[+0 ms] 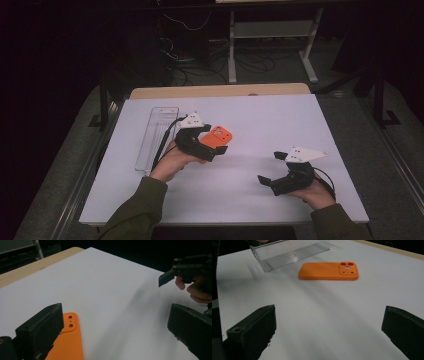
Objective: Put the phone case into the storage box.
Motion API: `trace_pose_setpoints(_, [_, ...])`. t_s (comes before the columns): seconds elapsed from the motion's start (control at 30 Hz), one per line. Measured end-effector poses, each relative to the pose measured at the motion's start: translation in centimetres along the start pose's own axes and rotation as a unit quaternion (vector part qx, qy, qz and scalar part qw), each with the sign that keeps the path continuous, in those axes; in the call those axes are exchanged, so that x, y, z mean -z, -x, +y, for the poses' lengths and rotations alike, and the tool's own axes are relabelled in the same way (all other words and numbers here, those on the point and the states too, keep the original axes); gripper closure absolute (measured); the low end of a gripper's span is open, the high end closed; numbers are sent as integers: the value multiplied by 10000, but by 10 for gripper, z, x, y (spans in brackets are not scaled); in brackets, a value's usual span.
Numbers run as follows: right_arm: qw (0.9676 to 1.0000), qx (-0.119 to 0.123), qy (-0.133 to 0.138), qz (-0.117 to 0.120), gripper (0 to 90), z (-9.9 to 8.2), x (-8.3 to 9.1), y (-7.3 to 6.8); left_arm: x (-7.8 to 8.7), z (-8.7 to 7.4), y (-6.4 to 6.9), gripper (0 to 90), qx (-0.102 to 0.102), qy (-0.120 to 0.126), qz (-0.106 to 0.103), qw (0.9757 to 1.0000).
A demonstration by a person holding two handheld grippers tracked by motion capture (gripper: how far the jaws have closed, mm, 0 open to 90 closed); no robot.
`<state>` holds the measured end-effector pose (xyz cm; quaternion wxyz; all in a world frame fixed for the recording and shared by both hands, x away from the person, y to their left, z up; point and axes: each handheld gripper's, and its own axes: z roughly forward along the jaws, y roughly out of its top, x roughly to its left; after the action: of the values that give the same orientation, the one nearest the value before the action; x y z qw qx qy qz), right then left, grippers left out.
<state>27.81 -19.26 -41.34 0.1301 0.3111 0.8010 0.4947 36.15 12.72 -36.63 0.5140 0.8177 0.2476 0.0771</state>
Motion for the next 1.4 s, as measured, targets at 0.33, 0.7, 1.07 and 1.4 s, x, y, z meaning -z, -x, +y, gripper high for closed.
trace_pose_setpoints(0.33, [10000, -12, 1, 8, 0, 0, 0, 0, -5, 4, -6, 0, 14, 35, 91, 10000])
trace_pose_setpoints(0.7, [10000, -3, 1, 11, 0, 0, 0, 0, -12, 10, -16, 0, 74, 74, 212, 9997])
trace_pose_setpoints(1.07, [10000, -1, 9, 21, 0, 0, 0, 1, -20, 14, -28, 0, 132, -85, 361, 9992])
trace_pose_setpoints(1.4, [10000, 1, 27, 26, 0, 0, 0, 1, -26, 16, -38, 0, 121, -280, 509, 9982])
